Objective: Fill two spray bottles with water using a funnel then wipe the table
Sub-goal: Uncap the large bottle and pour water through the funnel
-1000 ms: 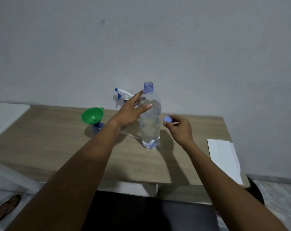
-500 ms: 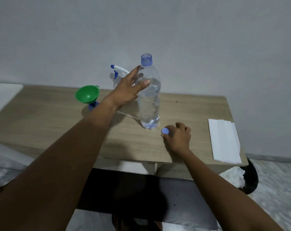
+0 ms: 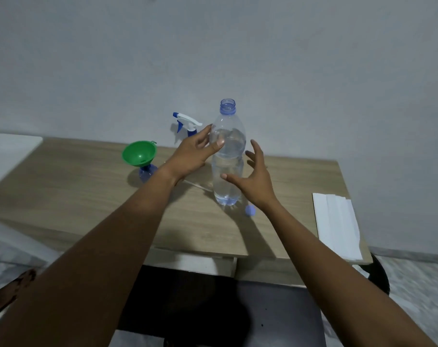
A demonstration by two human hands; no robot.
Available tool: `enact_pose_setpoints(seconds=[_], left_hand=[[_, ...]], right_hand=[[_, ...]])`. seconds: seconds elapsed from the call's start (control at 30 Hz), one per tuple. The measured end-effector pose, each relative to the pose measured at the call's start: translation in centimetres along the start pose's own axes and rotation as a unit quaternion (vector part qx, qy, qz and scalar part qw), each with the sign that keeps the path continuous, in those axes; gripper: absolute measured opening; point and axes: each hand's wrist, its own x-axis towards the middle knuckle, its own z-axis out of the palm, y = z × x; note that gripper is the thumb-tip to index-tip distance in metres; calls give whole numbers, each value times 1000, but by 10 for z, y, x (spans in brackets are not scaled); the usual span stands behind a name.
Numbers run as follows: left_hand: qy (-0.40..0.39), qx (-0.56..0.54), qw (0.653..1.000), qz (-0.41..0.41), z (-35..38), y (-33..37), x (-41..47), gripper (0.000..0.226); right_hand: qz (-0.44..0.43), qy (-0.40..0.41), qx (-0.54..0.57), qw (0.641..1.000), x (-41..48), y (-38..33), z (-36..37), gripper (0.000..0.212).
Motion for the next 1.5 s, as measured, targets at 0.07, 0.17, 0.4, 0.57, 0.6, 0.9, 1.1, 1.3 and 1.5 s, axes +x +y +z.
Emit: enact_pose_setpoints(seconds=[0.07, 0.17, 0.4, 0.57, 0.6, 0.9, 1.1, 1.3, 1.5], left_hand=[[33, -9, 999, -2, 0, -5, -10, 67], [82, -5, 997, -16, -7, -23, -27, 52], [151, 75, 981, -90, -58, -93, -68, 25], [266, 121, 945, -146, -104, -128, -79, 16], [278, 123, 941, -151, -111, -131, -77, 20], [203, 72, 972, -95, -138, -130, -43, 84], [160, 32, 986, -34, -147, -143, -26, 56], [109, 58, 992, 1, -155, -147, -19, 46], [62, 47, 997, 17, -164, -154, -19, 35]], right_hand=[[-26, -3, 23, 999, 11, -19, 7, 123], [-55, 8, 34, 998, 18, -33, 20, 119], [-59, 83, -9, 995, 8, -36, 42, 84], [-77, 76, 5, 994, -10, -36, 64, 83], [-79, 75, 9, 994, -11, -36, 69, 82], [-70, 88, 19, 994, -9, -47, 109, 79], [-81, 98, 15, 992, -3, -51, 124, 92], [-79, 162, 27, 983, -3, -59, 142, 99], [-72, 186, 9, 980, -1, -64, 152, 80]])
